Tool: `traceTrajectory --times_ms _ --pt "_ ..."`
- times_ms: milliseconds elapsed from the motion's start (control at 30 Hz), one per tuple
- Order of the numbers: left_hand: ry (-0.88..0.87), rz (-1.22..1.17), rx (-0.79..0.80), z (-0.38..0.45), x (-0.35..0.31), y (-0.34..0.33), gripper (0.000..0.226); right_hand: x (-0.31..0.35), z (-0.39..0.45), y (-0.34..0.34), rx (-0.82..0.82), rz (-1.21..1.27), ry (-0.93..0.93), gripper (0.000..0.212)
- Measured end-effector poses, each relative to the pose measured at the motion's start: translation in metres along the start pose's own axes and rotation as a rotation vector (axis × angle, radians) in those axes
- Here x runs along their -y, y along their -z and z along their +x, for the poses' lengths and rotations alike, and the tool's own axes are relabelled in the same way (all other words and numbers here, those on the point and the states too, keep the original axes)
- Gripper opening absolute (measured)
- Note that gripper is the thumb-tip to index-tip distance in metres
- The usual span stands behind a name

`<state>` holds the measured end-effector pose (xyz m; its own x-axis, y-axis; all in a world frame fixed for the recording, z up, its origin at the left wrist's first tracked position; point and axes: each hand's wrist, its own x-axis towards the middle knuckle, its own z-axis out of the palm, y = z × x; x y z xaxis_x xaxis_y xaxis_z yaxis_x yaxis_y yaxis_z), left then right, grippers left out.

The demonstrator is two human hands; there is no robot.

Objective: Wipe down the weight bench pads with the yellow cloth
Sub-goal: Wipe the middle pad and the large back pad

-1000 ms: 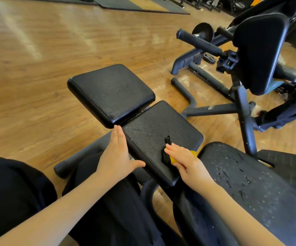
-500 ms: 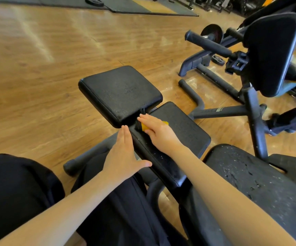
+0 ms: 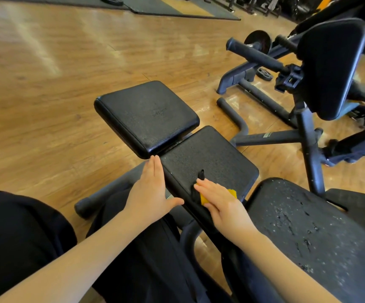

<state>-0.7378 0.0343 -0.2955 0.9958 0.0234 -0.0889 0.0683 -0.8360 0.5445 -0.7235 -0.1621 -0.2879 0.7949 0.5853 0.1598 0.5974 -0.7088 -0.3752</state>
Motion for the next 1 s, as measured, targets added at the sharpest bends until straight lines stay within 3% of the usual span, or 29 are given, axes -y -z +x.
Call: traceTrajectory --times_ms 200,333,600,733,1000 --pt "-0.037 0.011 0.006 0.0 0.008 0.001 0.121 0.027 0.085 -0.022 -0.006 0.043 0.018 0.045" --pt "-0.027 -0.115 0.021 0.002 0.014 0.002 0.121 0.031 0.107 -0.023 0.003 0.038 0.029 0.042" --pt "-0.046 0.024 0.057 -0.006 0.011 0.005 0.122 0.011 0.022 -0.004 0.076 0.049 0.046 0.043" --pt "-0.022 0.048 0.044 -0.004 0.007 0.002 0.127 -0.005 -0.031 0.004 0.036 0.028 0.008 0.044" --pt "-0.003 0.034 0.048 -0.002 0.005 0.0 0.129 -0.018 -0.031 0.008 0.055 0.005 0.089 0.042"
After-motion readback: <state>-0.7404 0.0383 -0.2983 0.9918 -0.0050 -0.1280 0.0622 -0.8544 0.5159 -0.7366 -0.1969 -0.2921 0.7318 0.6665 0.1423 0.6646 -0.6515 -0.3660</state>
